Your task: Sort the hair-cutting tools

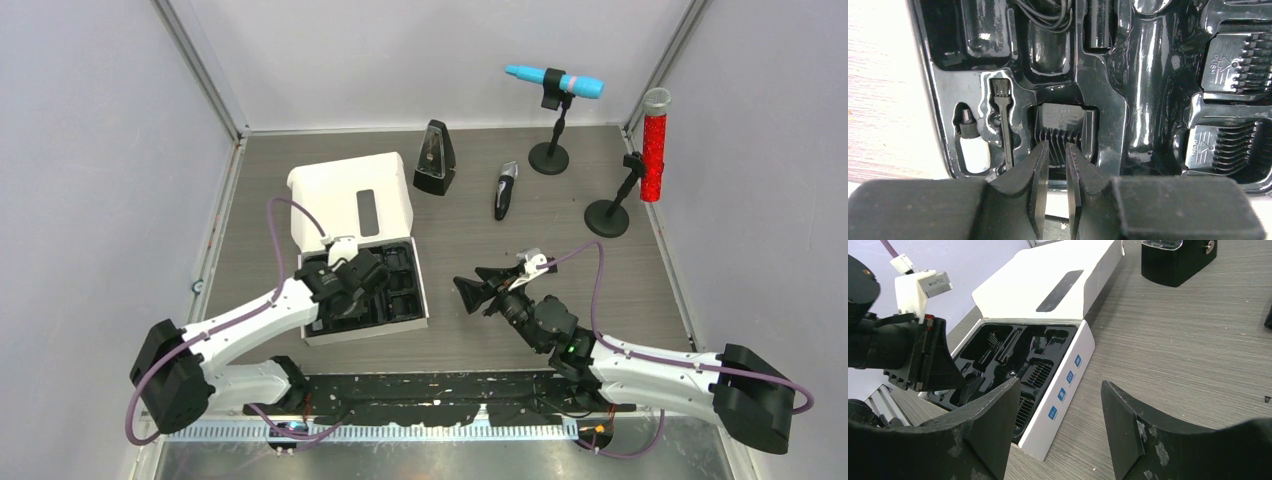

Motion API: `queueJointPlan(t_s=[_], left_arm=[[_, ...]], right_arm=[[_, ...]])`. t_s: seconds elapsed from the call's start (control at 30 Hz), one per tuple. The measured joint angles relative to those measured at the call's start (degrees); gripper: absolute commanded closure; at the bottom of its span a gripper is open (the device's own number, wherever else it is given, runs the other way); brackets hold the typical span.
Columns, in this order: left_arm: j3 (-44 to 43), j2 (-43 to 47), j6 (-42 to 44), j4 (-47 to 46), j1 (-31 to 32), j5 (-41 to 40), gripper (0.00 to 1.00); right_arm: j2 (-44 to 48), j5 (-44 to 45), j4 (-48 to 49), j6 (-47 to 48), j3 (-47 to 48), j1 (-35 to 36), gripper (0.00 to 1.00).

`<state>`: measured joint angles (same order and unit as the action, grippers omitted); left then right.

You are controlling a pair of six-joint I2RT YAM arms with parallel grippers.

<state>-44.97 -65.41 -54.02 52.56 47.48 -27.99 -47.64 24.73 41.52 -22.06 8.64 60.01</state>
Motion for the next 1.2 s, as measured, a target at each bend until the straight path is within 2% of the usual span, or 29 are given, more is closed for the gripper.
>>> queueJointPlan(t_s=[0.47, 0.7, 0.8, 0.83, 0.9, 1.0, 1.17, 1.2], left_arm=[[-1.11, -8.07, 2.03, -2.78, -0.02, 2.29, 0.78], [-1.44, -7.02, 2.03, -2.19, -0.11, 2.34, 0.69], [-1.42, -3.5, 1.99, -2.12, -0.15, 2.51, 0.62], [-1.44, -1.99, 2.03, -1.97, -0.15, 2.51, 0.58], [-1.79, 0.9, 2.29, -1.33, -0.22, 2.54, 0.45], [-3.1, 5.33, 3.56, -0.5, -0.94, 2.56, 0.32], [-5.92, 12.85, 8.24, 0.04, -6.93, 3.15, 0.12], [-6.47, 14.03, 9.62, 0.15, -8.59, 3.48, 0.07]], right_arm=[[-1.11, -0.02, 0.02, -0.22, 0.0, 0.0, 0.3], [-1.11, -0.02, -0.11, -0.15, 0.0, -0.02, 0.3], [-0.61, 0.04, -1.66, 0.46, 0.09, -0.02, 0.29], [-0.15, 0.17, -2.95, 0.76, 0.22, -0.02, 0.26], [0.94, 0.74, -6.01, 1.03, 0.76, -0.02, 0.19], [2.82, 4.15, -15.04, 0.57, 4.04, -0.02, 0.09], [5.38, 11.04, -32.09, -1.05, 12.76, -1.55, 0.01], [5.77, 11.67, -35.6, -1.4, 14.43, -2.45, 0.03]])
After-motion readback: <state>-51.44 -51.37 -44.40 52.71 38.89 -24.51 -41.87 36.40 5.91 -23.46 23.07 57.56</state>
